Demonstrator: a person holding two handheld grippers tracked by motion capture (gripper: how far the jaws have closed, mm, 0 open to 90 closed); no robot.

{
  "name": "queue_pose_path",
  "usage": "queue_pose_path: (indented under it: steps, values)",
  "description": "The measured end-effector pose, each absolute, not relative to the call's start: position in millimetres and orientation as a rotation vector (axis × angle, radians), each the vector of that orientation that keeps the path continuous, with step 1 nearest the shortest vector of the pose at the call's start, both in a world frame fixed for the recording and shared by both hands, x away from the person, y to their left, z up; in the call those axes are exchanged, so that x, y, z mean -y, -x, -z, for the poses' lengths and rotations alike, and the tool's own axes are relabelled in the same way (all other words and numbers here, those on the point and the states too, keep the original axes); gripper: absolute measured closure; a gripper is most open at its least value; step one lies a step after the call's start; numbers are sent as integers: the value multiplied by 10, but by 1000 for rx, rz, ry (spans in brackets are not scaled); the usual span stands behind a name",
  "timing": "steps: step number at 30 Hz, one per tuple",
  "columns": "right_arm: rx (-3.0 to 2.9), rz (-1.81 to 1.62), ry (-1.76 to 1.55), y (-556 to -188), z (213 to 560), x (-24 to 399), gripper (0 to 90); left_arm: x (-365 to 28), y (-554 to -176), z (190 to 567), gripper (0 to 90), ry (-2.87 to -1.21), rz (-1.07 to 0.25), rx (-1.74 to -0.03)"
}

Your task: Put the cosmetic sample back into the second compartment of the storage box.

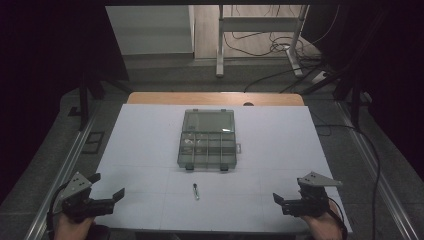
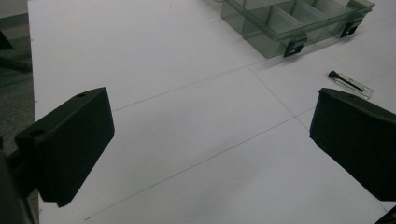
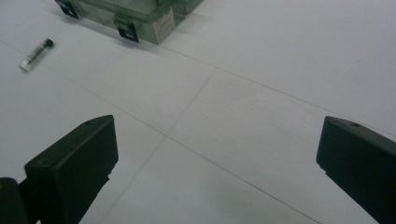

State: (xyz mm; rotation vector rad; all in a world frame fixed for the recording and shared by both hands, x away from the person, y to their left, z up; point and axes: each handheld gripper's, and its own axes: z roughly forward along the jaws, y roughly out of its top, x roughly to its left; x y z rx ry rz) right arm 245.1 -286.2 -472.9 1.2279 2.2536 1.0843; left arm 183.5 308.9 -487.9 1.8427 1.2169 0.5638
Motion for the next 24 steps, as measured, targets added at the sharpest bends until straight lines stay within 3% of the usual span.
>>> queue_pose_path:
  steps: [24]
  values:
    - [-2354,-1166,-1121,-2532,4742,2596,0,-3068,-1820,4866,0,-1833,-553,-1192]
